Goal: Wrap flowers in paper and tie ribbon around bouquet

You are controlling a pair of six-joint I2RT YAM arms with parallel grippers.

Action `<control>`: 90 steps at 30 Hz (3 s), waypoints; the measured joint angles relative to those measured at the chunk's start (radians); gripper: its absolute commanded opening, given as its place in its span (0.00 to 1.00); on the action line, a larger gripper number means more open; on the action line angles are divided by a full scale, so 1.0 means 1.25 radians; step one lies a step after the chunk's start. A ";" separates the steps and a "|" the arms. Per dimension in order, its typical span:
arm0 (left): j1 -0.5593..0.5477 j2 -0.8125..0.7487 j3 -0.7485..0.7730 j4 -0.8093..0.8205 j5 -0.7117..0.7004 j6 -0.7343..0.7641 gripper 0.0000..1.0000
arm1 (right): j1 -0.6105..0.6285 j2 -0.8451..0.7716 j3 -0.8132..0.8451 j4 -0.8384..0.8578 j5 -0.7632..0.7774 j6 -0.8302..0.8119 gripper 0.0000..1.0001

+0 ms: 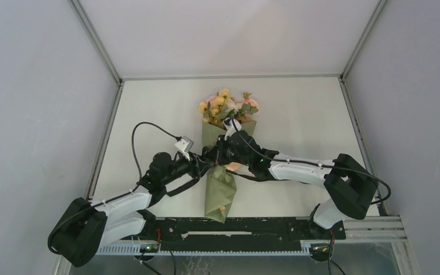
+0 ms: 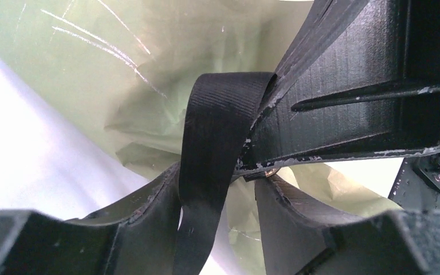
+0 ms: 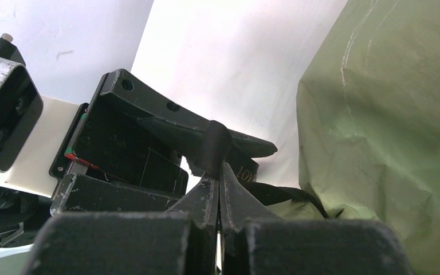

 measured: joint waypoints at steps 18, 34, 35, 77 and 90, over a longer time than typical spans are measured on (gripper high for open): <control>-0.054 0.085 -0.025 0.142 0.000 -0.009 0.00 | 0.010 -0.022 0.000 -0.058 0.039 0.010 0.43; -0.080 0.035 -0.046 0.096 0.075 0.258 0.00 | -0.482 -0.475 -0.134 -0.836 0.383 0.266 0.73; -0.084 0.031 -0.048 0.094 0.076 0.266 0.00 | -0.496 -0.475 -0.157 -0.876 0.378 0.294 0.73; -0.103 -0.005 -0.086 0.065 0.056 0.399 0.00 | -0.675 -0.292 -0.181 -0.646 0.301 0.158 0.00; -0.108 -0.005 -0.086 0.063 0.148 0.569 0.00 | 0.015 -0.305 0.274 -0.348 0.377 -0.162 0.00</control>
